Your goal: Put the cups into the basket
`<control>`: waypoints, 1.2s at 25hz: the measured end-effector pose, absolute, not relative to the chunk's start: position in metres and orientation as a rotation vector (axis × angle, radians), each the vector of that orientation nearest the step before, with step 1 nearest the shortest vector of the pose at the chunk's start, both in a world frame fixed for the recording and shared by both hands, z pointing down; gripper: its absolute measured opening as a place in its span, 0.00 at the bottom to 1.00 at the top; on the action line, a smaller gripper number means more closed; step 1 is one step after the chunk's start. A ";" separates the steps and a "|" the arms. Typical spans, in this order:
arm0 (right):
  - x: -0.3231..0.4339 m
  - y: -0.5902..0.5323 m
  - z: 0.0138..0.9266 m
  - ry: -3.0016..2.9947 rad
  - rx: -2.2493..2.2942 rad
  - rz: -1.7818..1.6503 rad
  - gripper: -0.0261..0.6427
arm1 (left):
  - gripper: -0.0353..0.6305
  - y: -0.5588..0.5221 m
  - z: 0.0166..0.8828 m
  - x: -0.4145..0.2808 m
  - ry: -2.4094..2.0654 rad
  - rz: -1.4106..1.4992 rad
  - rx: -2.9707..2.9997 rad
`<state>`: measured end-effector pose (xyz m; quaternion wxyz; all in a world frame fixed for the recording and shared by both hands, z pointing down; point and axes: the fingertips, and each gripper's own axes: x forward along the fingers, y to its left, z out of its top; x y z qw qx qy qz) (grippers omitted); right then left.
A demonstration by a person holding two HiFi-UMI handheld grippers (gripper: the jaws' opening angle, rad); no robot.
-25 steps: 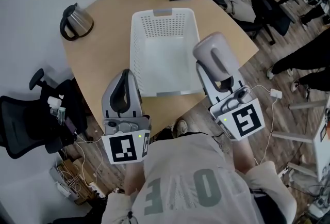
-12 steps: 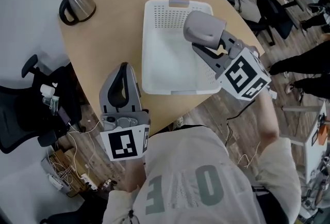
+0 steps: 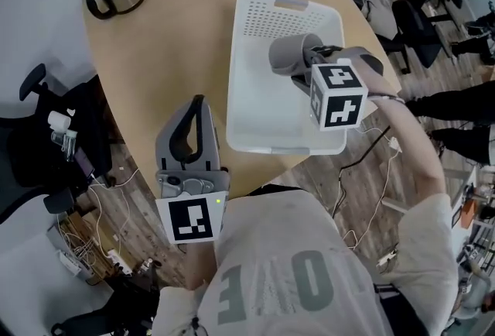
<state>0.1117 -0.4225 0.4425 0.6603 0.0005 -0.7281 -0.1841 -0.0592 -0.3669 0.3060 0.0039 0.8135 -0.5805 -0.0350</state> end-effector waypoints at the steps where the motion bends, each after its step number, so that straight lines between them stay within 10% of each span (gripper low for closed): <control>1: 0.111 -0.423 0.453 -1.619 -0.038 -0.411 0.09 | 0.07 -0.368 0.310 -0.059 -1.810 -0.105 2.553; 30: 0.135 -0.415 0.614 -1.207 -0.373 -0.494 0.10 | 0.07 -0.396 0.352 -0.089 -1.830 0.003 2.488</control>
